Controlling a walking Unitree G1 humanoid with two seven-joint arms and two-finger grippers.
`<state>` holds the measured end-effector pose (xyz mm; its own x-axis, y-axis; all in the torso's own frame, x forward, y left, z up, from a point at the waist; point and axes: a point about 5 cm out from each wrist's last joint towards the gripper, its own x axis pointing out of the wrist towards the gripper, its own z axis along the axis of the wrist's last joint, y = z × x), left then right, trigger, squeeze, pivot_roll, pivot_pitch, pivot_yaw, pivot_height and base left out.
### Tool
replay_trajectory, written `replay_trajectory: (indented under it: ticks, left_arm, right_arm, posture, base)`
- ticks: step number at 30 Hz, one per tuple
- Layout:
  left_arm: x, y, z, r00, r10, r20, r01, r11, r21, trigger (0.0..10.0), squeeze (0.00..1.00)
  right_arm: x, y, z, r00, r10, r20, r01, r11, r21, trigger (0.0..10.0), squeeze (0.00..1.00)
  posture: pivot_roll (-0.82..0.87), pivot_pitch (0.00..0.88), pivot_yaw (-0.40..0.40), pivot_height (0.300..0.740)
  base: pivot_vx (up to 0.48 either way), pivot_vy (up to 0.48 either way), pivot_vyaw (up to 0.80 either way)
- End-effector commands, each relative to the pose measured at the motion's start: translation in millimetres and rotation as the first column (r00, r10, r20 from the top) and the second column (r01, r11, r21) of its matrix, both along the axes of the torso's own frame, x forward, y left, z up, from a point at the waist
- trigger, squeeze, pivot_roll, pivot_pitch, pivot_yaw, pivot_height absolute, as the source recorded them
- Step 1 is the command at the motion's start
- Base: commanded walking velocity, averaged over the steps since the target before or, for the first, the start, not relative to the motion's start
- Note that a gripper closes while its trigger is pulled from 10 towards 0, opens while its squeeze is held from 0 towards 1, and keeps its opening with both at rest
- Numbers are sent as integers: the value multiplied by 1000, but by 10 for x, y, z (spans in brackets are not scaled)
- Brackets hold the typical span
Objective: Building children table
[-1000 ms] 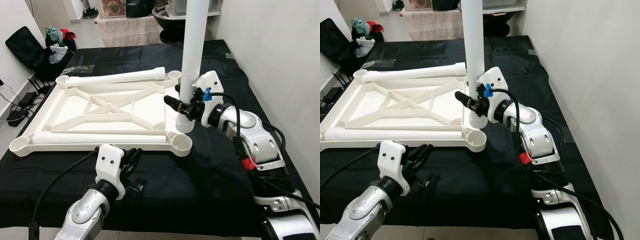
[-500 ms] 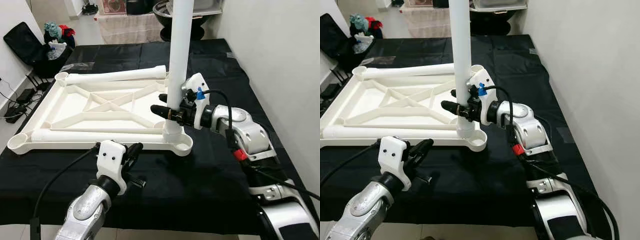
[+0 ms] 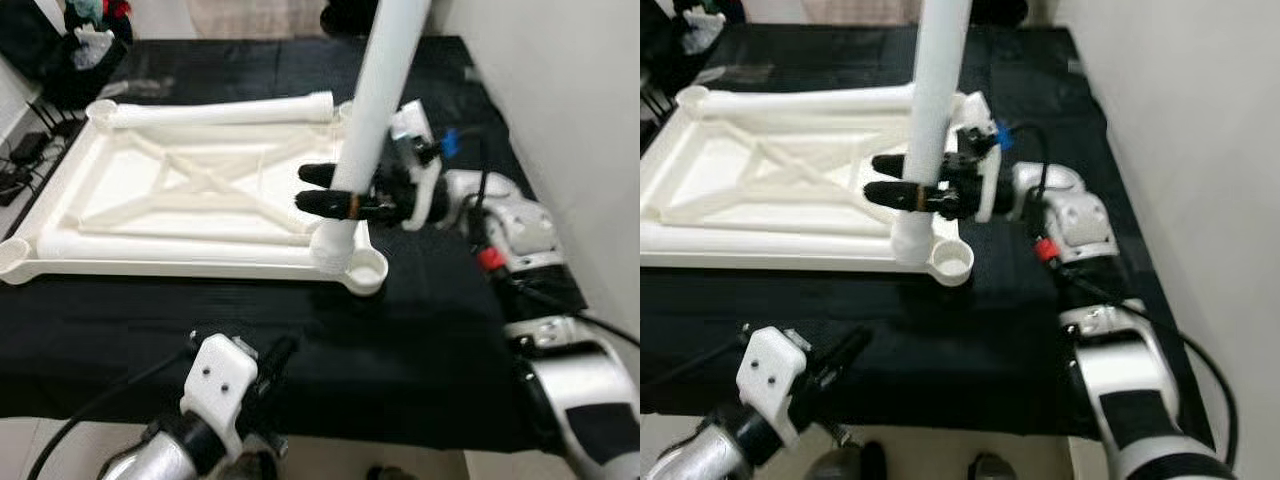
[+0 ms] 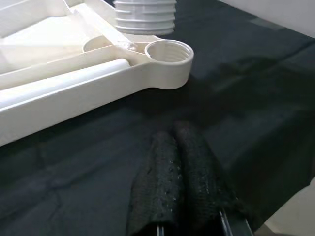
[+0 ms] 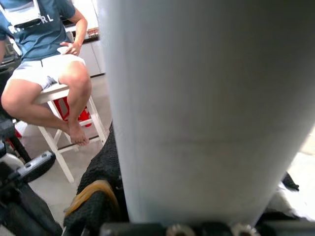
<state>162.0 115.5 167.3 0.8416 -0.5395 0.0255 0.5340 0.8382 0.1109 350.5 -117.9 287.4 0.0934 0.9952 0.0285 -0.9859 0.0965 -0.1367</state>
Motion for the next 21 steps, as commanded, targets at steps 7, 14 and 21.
replay_trajectory:
  ticks: [7, 14, 21]
  left_arm:
    - [-40, -2, 96, 999, -33, 10, 33, 999, -21, 10000, 0]
    - [-80, -9, 89, 998, -61, -1, 61, 998, -19, 10000, 0]
    - [-73, 3, 75, 998, -69, -13, 68, 998, -16, 10000, 0]
  right_arm:
    - [62, -231, 216, 986, 34, 161, -22, 997, -79, 10000, 0]
    - [-11, -311, 238, 975, 108, 194, -86, 989, -118, 10000, 0]
    - [-135, -245, 205, 952, 214, 219, -173, 967, -189, 10000, 0]
  posture:
    - [77, 380, 17, 740]
    - [88, 370, 34, 740]
    - [86, 358, 42, 740]
  base:
    - [0, 0, 0]
    - [0, 0, 0]
    - [0, 0, 0]
